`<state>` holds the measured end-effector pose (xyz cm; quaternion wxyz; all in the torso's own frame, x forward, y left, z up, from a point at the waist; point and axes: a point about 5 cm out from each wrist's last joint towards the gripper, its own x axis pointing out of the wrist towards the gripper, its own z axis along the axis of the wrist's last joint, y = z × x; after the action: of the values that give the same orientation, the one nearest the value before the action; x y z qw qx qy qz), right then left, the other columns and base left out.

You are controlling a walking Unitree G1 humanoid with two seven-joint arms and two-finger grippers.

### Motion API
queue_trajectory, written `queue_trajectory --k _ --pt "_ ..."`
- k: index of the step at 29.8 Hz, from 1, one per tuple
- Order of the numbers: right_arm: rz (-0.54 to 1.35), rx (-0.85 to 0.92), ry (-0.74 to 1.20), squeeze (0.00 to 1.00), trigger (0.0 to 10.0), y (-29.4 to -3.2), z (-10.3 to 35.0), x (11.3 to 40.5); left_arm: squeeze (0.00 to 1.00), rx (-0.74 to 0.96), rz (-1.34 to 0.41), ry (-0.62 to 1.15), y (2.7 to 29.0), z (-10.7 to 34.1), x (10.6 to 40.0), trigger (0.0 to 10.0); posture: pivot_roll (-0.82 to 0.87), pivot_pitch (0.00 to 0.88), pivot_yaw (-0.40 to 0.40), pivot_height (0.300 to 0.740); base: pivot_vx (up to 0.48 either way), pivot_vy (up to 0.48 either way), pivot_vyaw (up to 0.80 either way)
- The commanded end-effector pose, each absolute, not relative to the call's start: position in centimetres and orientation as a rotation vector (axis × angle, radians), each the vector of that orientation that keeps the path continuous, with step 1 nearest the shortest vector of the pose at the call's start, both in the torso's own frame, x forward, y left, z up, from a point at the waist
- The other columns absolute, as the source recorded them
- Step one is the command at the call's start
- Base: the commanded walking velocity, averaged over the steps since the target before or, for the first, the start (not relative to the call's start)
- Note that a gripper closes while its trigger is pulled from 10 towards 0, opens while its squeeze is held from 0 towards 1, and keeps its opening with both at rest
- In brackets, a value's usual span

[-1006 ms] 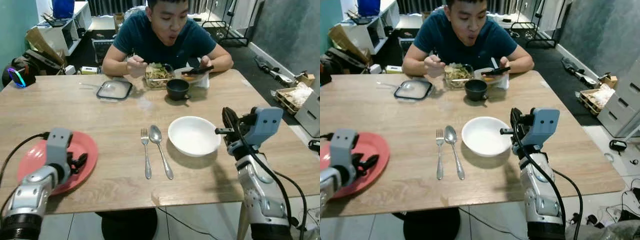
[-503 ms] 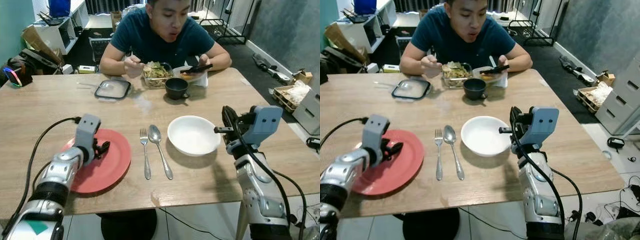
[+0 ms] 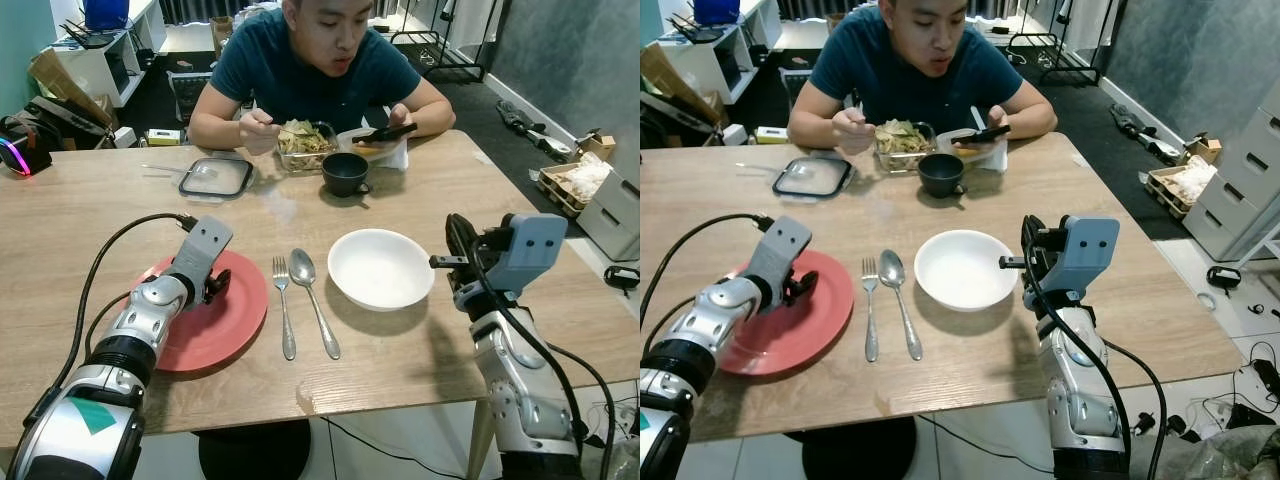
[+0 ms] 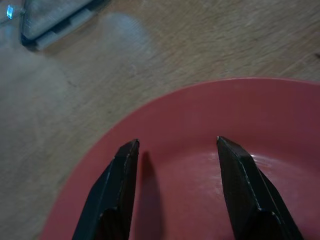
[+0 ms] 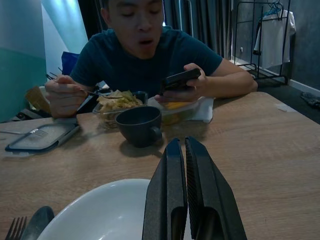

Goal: Setting the table

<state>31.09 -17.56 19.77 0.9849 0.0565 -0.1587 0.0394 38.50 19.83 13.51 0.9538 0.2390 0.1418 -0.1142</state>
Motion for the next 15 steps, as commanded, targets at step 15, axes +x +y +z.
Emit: queue_trajectory --k 15 --pt "0.049 0.161 -0.231 0.0 10.0 -17.7 17.0 29.8 0.0 0.231 -0.347 -0.276 14.0 23.2 36.6 10.0 0.0 0.0 0.095 0.74 0.0 0.0 0.0"
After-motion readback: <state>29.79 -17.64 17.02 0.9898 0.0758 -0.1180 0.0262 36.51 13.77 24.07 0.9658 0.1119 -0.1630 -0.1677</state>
